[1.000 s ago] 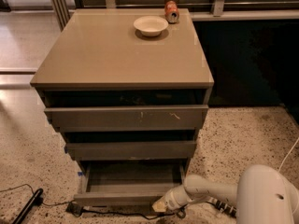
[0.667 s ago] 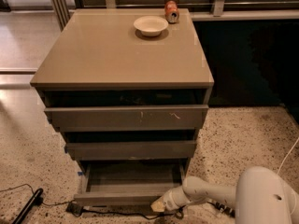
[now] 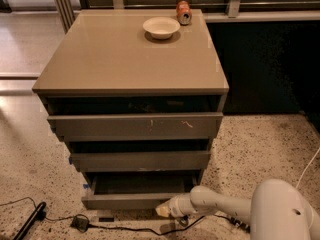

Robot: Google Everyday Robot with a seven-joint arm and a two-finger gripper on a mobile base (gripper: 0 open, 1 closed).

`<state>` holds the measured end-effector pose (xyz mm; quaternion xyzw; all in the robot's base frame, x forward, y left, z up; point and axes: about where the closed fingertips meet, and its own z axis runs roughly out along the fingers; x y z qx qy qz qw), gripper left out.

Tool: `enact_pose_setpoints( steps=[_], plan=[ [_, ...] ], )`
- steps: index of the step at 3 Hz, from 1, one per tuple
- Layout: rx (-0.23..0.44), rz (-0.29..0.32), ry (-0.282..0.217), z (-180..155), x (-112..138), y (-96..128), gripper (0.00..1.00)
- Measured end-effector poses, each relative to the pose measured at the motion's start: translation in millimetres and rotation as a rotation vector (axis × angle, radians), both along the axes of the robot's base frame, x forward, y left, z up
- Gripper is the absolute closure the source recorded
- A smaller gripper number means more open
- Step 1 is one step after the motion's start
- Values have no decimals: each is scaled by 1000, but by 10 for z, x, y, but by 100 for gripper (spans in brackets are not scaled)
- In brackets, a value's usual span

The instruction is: Close bottom drawer

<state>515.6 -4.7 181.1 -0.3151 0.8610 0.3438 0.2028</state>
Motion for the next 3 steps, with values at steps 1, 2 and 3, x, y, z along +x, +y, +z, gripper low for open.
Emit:
enact_pose_setpoints(
  steps=[1,2,3],
  plan=[
    [0,0,0,0,0,0,100],
    [14,4,22,-30,2,13,100],
    [41,-3,34,-42,223,219,100]
  ],
)
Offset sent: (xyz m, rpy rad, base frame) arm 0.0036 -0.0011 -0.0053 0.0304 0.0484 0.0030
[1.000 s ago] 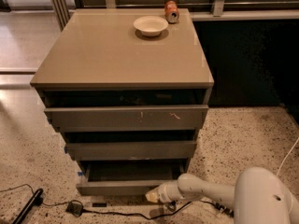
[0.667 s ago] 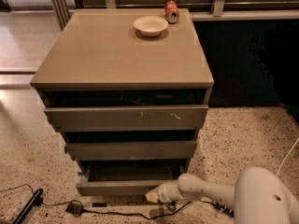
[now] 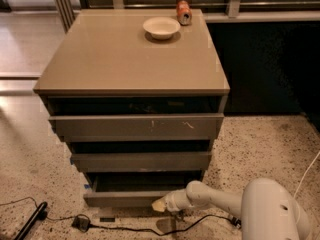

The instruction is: Close bottom drawer

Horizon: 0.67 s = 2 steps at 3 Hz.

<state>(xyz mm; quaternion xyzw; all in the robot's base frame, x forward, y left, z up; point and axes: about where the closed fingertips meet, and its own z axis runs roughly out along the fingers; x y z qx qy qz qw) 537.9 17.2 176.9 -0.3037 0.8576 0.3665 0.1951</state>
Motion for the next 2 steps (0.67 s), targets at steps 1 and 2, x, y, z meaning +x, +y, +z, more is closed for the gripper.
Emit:
enact_pose_setpoints(
  steps=[1,2],
  plan=[
    [0,0,0,0,0,0,100],
    [5,-62,-78,160,476,154,100]
  ],
)
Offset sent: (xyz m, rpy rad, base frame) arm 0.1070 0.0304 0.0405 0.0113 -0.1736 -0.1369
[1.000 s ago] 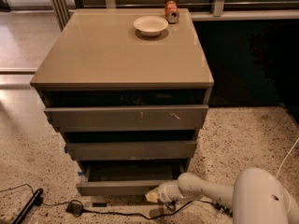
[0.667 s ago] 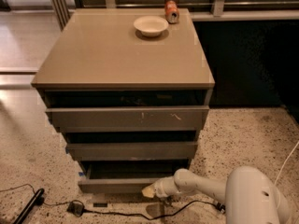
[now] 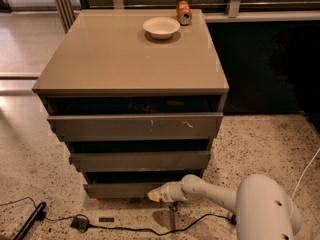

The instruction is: Close bottom drawer

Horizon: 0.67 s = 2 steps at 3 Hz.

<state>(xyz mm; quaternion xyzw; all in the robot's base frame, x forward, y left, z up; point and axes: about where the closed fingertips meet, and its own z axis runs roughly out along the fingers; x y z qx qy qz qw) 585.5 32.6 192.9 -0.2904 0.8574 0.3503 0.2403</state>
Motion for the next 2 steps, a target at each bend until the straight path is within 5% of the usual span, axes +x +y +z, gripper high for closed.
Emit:
enact_pose_setpoints(
  steps=[2],
  plan=[
    [1,-2,29,-100,39,36,100]
  ],
)
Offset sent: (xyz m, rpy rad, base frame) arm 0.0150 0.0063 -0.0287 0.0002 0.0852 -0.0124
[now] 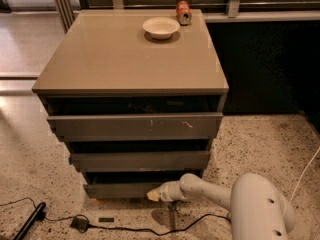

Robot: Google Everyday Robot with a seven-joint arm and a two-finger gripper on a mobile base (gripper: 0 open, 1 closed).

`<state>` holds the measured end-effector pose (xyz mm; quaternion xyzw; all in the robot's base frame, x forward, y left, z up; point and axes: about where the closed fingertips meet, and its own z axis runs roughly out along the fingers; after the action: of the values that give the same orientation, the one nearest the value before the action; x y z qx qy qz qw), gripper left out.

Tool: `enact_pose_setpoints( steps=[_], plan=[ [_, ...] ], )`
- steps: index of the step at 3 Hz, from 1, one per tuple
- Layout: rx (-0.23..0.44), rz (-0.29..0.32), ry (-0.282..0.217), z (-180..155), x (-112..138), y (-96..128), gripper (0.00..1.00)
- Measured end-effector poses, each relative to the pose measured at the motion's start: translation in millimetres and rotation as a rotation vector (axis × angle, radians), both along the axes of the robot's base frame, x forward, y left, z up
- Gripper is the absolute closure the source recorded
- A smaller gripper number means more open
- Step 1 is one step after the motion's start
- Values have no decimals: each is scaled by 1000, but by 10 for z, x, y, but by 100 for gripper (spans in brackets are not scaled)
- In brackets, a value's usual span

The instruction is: Close bottom drawer

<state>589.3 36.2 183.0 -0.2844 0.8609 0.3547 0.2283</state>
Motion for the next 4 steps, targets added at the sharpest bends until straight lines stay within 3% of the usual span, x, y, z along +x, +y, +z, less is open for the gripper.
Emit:
enact_pose_setpoints(
  steps=[1,2,3,4],
  plan=[
    [7,-12,3,-89,228,234,100],
    [7,-12,3,-90,228,234,100],
    [6,9,12,-51,169,205,100],
    [0,26,36,43,2,-33,100]
  ],
)
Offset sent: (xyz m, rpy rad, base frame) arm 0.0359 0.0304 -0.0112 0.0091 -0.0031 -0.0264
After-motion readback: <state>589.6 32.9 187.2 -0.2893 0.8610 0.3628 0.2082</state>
